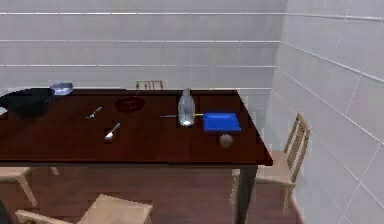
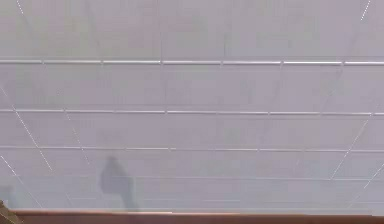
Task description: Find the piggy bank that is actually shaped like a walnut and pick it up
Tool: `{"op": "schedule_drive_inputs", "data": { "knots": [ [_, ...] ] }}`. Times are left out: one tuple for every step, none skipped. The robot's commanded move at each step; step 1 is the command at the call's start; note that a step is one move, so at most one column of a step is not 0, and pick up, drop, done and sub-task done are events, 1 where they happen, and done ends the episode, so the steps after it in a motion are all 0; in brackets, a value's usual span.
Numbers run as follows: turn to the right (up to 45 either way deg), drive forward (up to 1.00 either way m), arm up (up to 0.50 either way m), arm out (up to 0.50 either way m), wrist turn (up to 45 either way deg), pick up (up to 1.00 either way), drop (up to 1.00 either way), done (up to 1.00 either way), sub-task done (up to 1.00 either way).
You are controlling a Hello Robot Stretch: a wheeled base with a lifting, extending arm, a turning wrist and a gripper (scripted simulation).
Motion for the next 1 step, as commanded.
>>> {"op": "schedule_drive_inputs", "data": {
  "knots": [
    [-45.0, 0.0, 0.0, 0.0, 0.0, 0.0, 0.0, 0.0, 0.0]
  ]
}}
